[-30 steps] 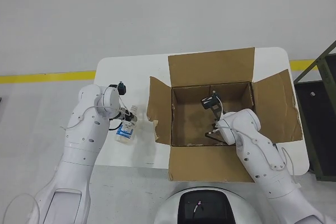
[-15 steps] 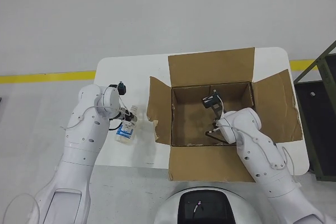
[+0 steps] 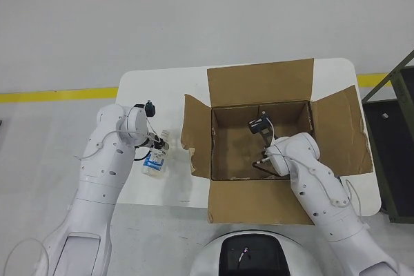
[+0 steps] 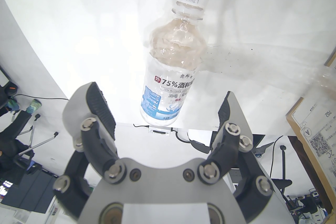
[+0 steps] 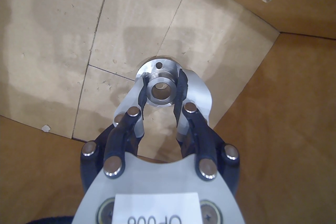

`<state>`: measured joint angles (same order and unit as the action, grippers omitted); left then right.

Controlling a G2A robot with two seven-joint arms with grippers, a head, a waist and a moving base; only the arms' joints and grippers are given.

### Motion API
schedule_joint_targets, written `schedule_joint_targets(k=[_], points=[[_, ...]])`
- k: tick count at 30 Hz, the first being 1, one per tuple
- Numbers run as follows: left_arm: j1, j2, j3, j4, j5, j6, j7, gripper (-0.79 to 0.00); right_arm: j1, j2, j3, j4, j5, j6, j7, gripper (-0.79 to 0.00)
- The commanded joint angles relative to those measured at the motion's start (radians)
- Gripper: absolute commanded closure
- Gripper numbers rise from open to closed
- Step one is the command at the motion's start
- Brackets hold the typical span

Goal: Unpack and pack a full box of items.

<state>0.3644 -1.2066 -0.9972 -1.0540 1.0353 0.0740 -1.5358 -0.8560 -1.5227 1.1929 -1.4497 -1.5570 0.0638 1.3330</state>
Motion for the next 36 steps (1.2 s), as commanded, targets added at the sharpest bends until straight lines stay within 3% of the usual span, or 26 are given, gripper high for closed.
schedule_joint_targets(k=[1,10,21,25,36], points=[[0.000,0.000,0.000,0.000,0.000,0.000,0.000,-0.785,0.001,-0.001,-0.001,0.001,0.001,0.001,-0.001,0.000],[0.000,0.000,0.000,0.000,0.000,0.000,0.000,-0.785,-0.007,0.000,0.016,-0.073,0.020,-0.010,-0.003,0.000],[0.000,0.000,0.000,0.000,0.000,0.000,0.000,-0.785,-0.116,0.022,0.179,-0.510,0.151,-0.058,0.046,0.000],[0.000,0.000,0.000,0.000,0.000,0.000,0.000,-0.785,-0.157,0.031,0.225,-0.605,0.169,-0.080,0.065,0.000],[0.000,0.000,0.000,0.000,0.000,0.000,0.000,-0.785,-0.183,0.035,0.238,-0.632,0.171,-0.094,0.068,0.000]])
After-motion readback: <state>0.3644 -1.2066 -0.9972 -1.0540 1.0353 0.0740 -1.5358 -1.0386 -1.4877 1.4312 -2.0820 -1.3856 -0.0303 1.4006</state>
